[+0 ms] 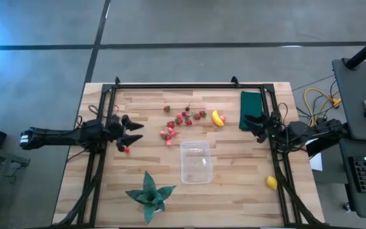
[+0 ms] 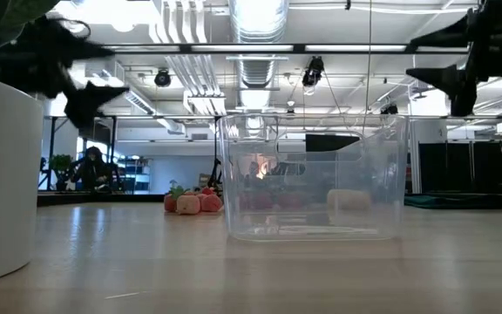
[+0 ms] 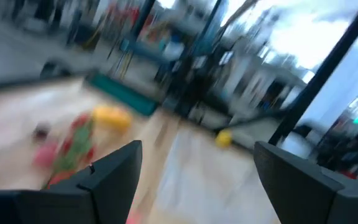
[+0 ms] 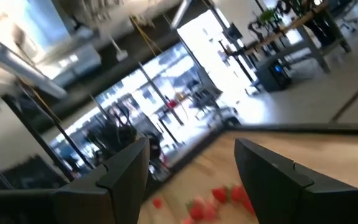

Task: Pick and placing Produce into tupperware
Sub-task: Put the cherry into the transparent bin

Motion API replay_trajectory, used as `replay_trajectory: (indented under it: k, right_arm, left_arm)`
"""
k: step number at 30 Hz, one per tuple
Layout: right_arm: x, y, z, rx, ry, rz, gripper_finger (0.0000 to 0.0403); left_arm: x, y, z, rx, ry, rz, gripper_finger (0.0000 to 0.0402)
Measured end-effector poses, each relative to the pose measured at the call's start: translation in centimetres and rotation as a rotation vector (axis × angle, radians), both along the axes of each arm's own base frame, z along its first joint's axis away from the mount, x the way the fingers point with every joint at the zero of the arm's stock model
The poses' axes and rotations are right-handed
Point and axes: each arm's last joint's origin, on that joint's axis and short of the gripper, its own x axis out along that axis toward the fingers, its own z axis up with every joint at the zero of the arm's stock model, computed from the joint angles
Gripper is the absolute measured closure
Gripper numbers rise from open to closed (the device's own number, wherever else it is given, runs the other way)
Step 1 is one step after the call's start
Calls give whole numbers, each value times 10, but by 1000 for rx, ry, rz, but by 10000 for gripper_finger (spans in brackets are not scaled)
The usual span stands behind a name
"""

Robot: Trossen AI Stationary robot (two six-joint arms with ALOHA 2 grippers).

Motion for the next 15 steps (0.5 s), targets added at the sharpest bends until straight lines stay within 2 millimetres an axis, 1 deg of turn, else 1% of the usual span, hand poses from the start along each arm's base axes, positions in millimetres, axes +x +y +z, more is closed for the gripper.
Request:
replay_trajectory:
  k: [5,10,13,15]
  right_arm:
    - [-3,-1,8,17,-86,-1,174]
    - [-6,-1,16,70,-194,9,174]
    - [-9,-2,21,88,-257,11,174]
    - [-10,-2,24,99,-295,13,174]
  left_arm:
    - [-7,0,30,15,-317,7,107]
    - [-24,-1,56,31,-641,7,107]
    - [-33,-2,65,40,-771,7,107]
    - [-36,-2,68,67,-814,21,107]
